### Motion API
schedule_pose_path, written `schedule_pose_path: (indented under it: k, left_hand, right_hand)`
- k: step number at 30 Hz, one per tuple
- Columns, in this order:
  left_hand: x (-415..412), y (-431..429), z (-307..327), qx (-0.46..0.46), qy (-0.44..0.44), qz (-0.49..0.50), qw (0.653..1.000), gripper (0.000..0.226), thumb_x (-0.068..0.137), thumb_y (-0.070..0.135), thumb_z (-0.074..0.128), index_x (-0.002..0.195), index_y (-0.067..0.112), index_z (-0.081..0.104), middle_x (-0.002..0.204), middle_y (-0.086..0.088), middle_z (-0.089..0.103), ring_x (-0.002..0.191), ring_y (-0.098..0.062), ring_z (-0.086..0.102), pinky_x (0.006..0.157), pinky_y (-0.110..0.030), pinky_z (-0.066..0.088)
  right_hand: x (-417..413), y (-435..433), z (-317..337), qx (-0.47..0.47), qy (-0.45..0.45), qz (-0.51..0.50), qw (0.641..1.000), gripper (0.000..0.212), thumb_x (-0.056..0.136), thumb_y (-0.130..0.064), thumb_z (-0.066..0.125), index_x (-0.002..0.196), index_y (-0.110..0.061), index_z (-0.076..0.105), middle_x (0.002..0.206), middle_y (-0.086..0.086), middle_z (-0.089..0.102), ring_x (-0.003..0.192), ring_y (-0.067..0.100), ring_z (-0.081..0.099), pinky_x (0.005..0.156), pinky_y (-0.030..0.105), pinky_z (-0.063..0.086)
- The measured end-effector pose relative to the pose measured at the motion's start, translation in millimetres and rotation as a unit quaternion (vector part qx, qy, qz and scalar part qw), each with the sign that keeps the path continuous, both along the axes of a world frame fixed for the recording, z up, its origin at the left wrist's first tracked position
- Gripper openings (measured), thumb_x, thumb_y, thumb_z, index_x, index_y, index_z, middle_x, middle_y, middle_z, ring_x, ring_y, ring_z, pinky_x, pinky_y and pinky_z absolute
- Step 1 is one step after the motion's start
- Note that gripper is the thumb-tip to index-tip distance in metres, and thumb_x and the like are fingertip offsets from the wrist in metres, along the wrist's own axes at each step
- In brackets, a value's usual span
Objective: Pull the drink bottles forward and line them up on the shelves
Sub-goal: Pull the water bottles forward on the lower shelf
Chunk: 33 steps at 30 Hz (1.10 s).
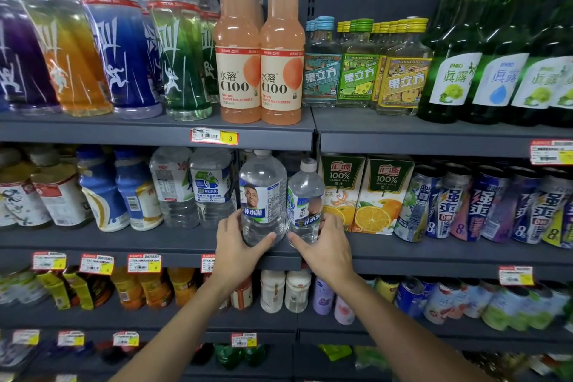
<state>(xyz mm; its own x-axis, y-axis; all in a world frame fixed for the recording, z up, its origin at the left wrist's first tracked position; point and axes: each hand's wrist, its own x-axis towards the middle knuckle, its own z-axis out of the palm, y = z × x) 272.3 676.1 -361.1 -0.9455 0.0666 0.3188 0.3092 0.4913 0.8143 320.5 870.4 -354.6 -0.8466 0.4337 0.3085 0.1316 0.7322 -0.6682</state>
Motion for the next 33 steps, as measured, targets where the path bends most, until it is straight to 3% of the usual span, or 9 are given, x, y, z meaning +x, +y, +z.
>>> schedule_pose_path:
  k: [6, 11, 14, 16, 18, 21, 23, 28, 33]
  left_hand:
    - [3, 19, 4, -0.004, -0.003, 0.112, 0.994, 0.093, 0.057, 0.066, 0.085, 0.121, 0.014, 0.042, 0.107, 0.007, 0.047, 0.102, -0.018, 0.055, 0.079, -0.030, 0.048]
    - [-9, 0, 6, -0.038, -0.010, 0.035, 0.999, 0.094, 0.062, 0.051, 0.089, 0.135, 0.013, 0.045, 0.123, 0.000, 0.050, 0.116, -0.017, 0.049, 0.092, -0.026, 0.039]
    - [-17, -12, 10, -0.103, -0.007, -0.019, 0.994, 0.081, 0.066, 0.050, 0.088, 0.130, 0.018, 0.050, 0.119, 0.001, 0.048, 0.117, -0.019, 0.049, 0.093, -0.027, 0.039]
    - [-23, -17, 11, -0.127, -0.003, -0.057, 0.990, 0.080, 0.065, 0.045, 0.090, 0.129, 0.020, 0.048, 0.123, 0.002, 0.048, 0.120, -0.019, 0.047, 0.097, -0.032, 0.042]
    - [-26, -20, 11, -0.135, 0.003, -0.089, 0.987, 0.082, 0.065, 0.042, 0.091, 0.131, 0.023, 0.045, 0.129, 0.002, 0.050, 0.124, -0.019, 0.046, 0.102, -0.036, 0.042]
    - [-31, -22, 9, -0.115, 0.008, -0.122, 0.986, 0.087, 0.064, 0.043, 0.092, 0.134, 0.029, 0.043, 0.134, 0.007, 0.053, 0.126, -0.016, 0.048, 0.104, -0.035, 0.042]
    - [-33, -22, 9, -0.112, 0.001, -0.135, 0.984, 0.089, 0.064, 0.045, 0.091, 0.135, 0.031, 0.041, 0.135, 0.009, 0.054, 0.126, -0.014, 0.049, 0.104, -0.036, 0.043]
    - [-31, -17, 8, -0.082, 0.001, -0.119, 0.989, 0.088, 0.061, 0.046, 0.092, 0.132, 0.030, 0.042, 0.129, 0.015, 0.054, 0.120, -0.009, 0.051, 0.099, -0.029, 0.043]
    - [-32, -18, 7, -0.080, -0.010, -0.109, 0.991, 0.092, 0.058, 0.052, 0.091, 0.132, 0.028, 0.042, 0.130, 0.012, 0.057, 0.119, -0.010, 0.054, 0.100, -0.037, 0.048]
  right_hand:
    - [-6, -12, 1, 0.000, -0.008, 0.013, 1.000, 0.084, 0.077, -0.067, 0.074, 0.135, -0.014, 0.044, 0.123, 0.001, 0.050, 0.113, 0.020, 0.055, 0.087, 0.033, 0.050]
    - [-7, -3, -2, 0.000, -0.015, 0.063, 0.998, 0.083, 0.079, -0.063, 0.074, 0.141, -0.018, 0.043, 0.123, -0.004, 0.048, 0.111, 0.014, 0.054, 0.093, 0.036, 0.050]
    - [-8, 11, -2, 0.027, -0.036, 0.125, 0.991, 0.071, 0.080, -0.054, 0.079, 0.134, -0.019, 0.047, 0.102, -0.020, 0.042, 0.088, -0.007, 0.045, 0.075, 0.016, 0.039]
    - [-10, 19, -2, 0.053, -0.050, 0.139, 0.988, 0.064, 0.079, -0.048, 0.081, 0.126, -0.018, 0.049, 0.093, -0.026, 0.034, 0.083, -0.009, 0.043, 0.067, 0.013, 0.031]
    - [-13, 23, -2, 0.075, -0.055, 0.150, 0.984, 0.066, 0.078, -0.047, 0.083, 0.126, -0.019, 0.048, 0.095, -0.026, 0.034, 0.089, -0.003, 0.045, 0.073, 0.018, 0.033]
    - [-17, 22, -3, 0.069, -0.059, 0.155, 0.984, 0.085, 0.073, -0.052, 0.085, 0.140, -0.022, 0.043, 0.119, -0.013, 0.048, 0.114, 0.010, 0.048, 0.095, 0.031, 0.043]
    - [-18, 21, -4, 0.065, -0.056, 0.146, 0.986, 0.090, 0.072, -0.053, 0.085, 0.144, -0.022, 0.041, 0.131, -0.006, 0.048, 0.123, 0.013, 0.046, 0.105, 0.034, 0.042]
    - [-17, 21, -4, 0.067, -0.051, 0.132, 0.988, 0.085, 0.070, -0.054, 0.086, 0.138, -0.022, 0.045, 0.127, -0.007, 0.050, 0.121, 0.014, 0.050, 0.100, 0.033, 0.044]
    - [-15, 24, -3, 0.083, -0.064, 0.143, 0.984, 0.084, 0.071, -0.062, 0.081, 0.137, -0.024, 0.045, 0.127, -0.006, 0.051, 0.119, 0.014, 0.049, 0.100, 0.035, 0.045]
